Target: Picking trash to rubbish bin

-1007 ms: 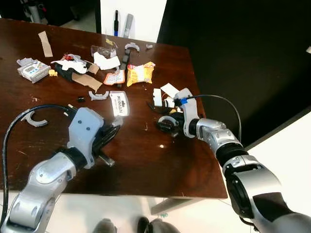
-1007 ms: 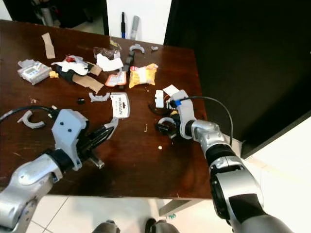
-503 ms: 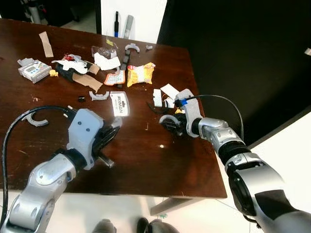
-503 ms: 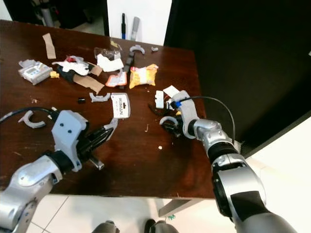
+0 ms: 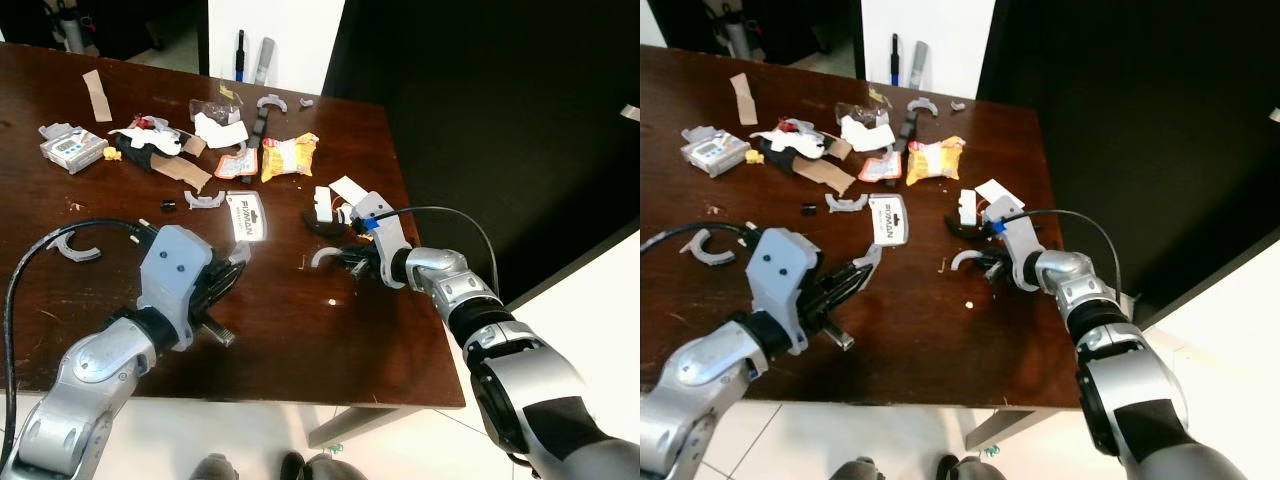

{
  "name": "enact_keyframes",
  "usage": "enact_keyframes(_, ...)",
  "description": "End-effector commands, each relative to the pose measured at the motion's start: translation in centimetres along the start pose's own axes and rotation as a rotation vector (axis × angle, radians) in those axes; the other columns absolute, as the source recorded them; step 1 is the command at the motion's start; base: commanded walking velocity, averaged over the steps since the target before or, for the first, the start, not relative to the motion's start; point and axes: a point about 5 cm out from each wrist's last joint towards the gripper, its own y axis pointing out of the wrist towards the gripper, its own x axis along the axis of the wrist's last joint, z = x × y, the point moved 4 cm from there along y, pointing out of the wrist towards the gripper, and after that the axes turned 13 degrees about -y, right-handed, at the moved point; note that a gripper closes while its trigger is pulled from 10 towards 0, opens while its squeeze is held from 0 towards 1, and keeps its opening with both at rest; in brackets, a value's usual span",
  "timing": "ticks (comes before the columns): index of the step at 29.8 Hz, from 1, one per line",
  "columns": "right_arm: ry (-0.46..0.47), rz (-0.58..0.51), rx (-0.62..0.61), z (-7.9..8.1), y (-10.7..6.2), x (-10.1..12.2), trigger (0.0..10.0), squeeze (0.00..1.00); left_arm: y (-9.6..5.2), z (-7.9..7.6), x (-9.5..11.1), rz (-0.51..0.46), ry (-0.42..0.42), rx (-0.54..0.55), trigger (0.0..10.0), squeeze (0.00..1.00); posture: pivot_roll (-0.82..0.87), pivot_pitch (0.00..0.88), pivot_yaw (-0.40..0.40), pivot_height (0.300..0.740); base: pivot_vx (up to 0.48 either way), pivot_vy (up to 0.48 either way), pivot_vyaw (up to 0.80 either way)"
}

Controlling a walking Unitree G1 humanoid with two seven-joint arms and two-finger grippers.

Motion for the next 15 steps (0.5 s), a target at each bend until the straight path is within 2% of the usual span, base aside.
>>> enact_keyframes(1, 0.089, -0.023, 0.125, 2.7, 0.8, -1.4, 0.0, 0.0, 0.3, -0.5, 0.1, -0.002, 0.007, -0.028, 10.0, 0.0, 0.22, 0.148, -0.179, 0.74, 0.0, 0.0, 0.0)
enact_keyframes(3, 0.1, -0.06, 0.138, 2.9, 0.8, -0.9, 0.0, 0.0, 0.4, -0.5, 0.1, -0.005, 0.008, -0.03, 10.0, 0.0, 0.22, 0.148, -0.179, 0.74, 0.0, 0.0, 0.0)
enact_keyframes(7, 0.18, -0.284, 0.208, 3.2, 0.4, 2.2, 0.0, 0.0, 0.9, -0.7, 0.4, -0.021, 0.005, -0.04, 10.0, 0.0, 0.22, 0.139, -0.17, 0.74, 0.0, 0.0, 0.0)
enact_keyframes(8, 0.18, -0.284, 0.208, 3.2, 0.4, 2.2, 0.0, 0.0, 0.9, -0.7, 0.4, -0.021, 0.005, -0.04, 10.0, 0.0, 0.22, 0.139, -0.17, 0.74, 0.0, 0.0, 0.0)
enact_keyframes(10, 0.269, -0.432, 0.217, 2.7, -0.2, 4.3, 0.0, 0.0, 1.5, -1.0, 0.7, -0.048, -0.007, -0.04, 10.0, 0.0, 0.22, 0.133, -0.165, 0.74, 0.0, 0.0, 0.0)
enact_keyframes(11, 0.269, -0.432, 0.217, 2.7, -0.2, 4.3, 0.0, 0.0, 1.5, -1.0, 0.7, -0.048, -0.007, -0.04, 10.0, 0.0, 0.22, 0.133, -0.165, 0.74, 0.0, 0.0, 0.0)
enact_keyframes(12, 0.387, -0.581, 0.16, 1.1, -0.9, 6.2, 0.0, 0.0, 2.4, -1.4, 1.1, -0.086, -0.031, -0.031, 10.0, 0.0, 0.22, 0.13, -0.161, 0.74, 0.0, 0.0, 0.0)
enact_keyframes(13, 0.387, -0.581, 0.16, 1.1, -0.9, 6.2, 0.0, 0.0, 2.4, -1.4, 1.1, -0.086, -0.031, -0.031, 10.0, 0.0, 0.22, 0.13, -0.161, 0.74, 0.0, 0.0, 0.0)
enact_keyframes(15, 0.495, -0.677, 0.069, -0.7, -1.7, 7.2, 0.0, 0.0, 3.2, -1.9, 1.5, -0.122, -0.061, -0.027, 10.0, 0.0, 0.22, 0.126, -0.155, 0.74, 0.0, 0.0, 0.0)
